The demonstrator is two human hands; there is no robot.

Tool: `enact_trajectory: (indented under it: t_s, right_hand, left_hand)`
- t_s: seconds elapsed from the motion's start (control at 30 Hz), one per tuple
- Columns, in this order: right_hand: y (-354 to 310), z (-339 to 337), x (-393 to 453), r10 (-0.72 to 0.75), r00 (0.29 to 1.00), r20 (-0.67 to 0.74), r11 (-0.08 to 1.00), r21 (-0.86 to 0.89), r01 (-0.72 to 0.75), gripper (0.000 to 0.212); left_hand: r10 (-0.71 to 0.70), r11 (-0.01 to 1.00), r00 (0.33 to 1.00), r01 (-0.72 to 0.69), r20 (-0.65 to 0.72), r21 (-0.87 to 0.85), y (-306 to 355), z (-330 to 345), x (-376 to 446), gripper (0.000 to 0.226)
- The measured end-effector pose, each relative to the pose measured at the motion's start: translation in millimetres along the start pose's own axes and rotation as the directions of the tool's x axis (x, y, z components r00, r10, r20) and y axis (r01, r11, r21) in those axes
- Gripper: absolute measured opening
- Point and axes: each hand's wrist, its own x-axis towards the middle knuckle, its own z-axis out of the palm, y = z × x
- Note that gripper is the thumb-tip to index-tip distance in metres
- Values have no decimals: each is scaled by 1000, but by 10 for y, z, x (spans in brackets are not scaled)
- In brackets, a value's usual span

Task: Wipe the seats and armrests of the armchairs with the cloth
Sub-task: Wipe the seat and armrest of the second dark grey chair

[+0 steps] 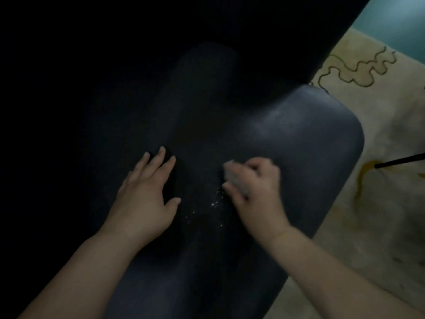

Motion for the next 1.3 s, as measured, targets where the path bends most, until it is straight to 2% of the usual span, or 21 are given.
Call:
enact_trajectory:
  t_s: [0.07, 0.1, 0.2, 0.27, 0.37, 0.43, 0.5, 0.6, 0.67, 0.73, 0.8, 0.83, 0.87, 0.93, 1.0, 1.03, 1.1, 1.17, 1.2, 1.23, 1.3]
  right_hand:
    - [-64, 10, -101, -131, 986, 101, 991, 9, 131, 35]
    - [30, -50, -59, -107, 992, 63, 994, -14, 108, 34]
    - [353, -267, 42, 185, 970, -157, 982, -17, -190, 33]
    - [263, -201, -64, 248, 955, -161, 968, 12, -249, 35]
    - [-172, 75, -286, -18, 1000, 6, 999, 43, 18, 36]
    - [-189, 68, -220, -136, 987, 85, 990, 36, 134, 36]
    - [33, -36, -25, -15, 999, -51, 1000, -26, 14, 34]
    - [168, -132, 108, 273, 940, -207, 960, -1, -279, 32]
    - [-78, 39, -36, 184, 971, -155, 982, -11, -188, 33]
    - [-415, 243, -268, -62, 998, -8, 998, 19, 62, 35]
    - [-574, 290, -401, -252, 955, 158, 968, 57, 246, 35]
    - [-529, 253, -358, -271, 948, 170, 963, 50, 266, 35]
    - [-439, 211, -281, -236, 963, 133, 972, 29, 234, 34]
    - [-252, 125, -142, -35, 999, 10, 999, -7, 35, 33]
    - [-259, 137, -158, 110, 993, -51, 994, 24, -109, 33]
    - [-357, 193, -233, 99, 994, -49, 995, 22, -98, 33]
    - [-613, 322, -463, -81, 995, 56, 996, 42, 79, 34]
    - [-686, 318, -601, -293, 932, 214, 956, 79, 283, 35]
    - [-607, 264, -569, -333, 916, 225, 943, 53, 330, 34]
    - [-484, 203, -508, -309, 934, 179, 950, 14, 312, 33]
    - [-231, 89, -375, -101, 995, -16, 994, -37, 100, 32]
  left_hand:
    - [-7, 1000, 1000, 7, -20, -12, 19, 43, -51, 83]
    - [-10, 1000, 1000, 9, -30, -23, 18, 60, -83, 82]
    - [-12, 999, 1000, 11, -29, -34, -13, 93, -196, 82]
    - [-10, 1000, 1000, 10, -21, -24, -16, 119, -260, 82]
    - [-15, 1000, 1000, 15, -20, -5, -6, 154, -333, 83]
    - [-18, 1000, 1000, 18, -17, -1, -12, 180, -372, 84]
    - [-15, 1000, 1000, 15, -18, -10, -33, 212, -413, 84]
    - [-13, 1000, 999, 13, -34, -2, -87, 241, -489, 83]
    - [-23, 1000, 998, 22, -52, -10, -117, 264, -539, 82]
    - [-37, 999, 998, 36, -58, -14, -142, 289, -585, 82]
    - [-47, 999, 997, 47, -63, -15, -166, 313, -629, 82]
    - [-48, 999, 997, 47, -67, -18, -176, 321, -649, 82]
    - [-47, 999, 996, 46, -71, -22, -186, 326, -668, 83]
    - [-47, 998, 996, 45, -76, -35, -200, 337, -705, 83]
    - [-56, 997, 996, 52, -75, -51, -194, 350, -748, 86]
    - [-55, 997, 996, 51, -75, -53, -182, 361, -762, 87]
    - [-55, 998, 996, 51, -70, -48, -160, 387, -785, 91]
    - [-72, 997, 995, 69, -62, -45, -163, 404, -819, 92]
    - [-84, 996, 995, 82, -59, -40, -173, 408, -842, 93]
    - [-99, 995, 993, 97, -59, -36, -187, 409, -871, 93]
    - [-131, 991, 988, 128, -77, -42, -220, 408, -930, 93]
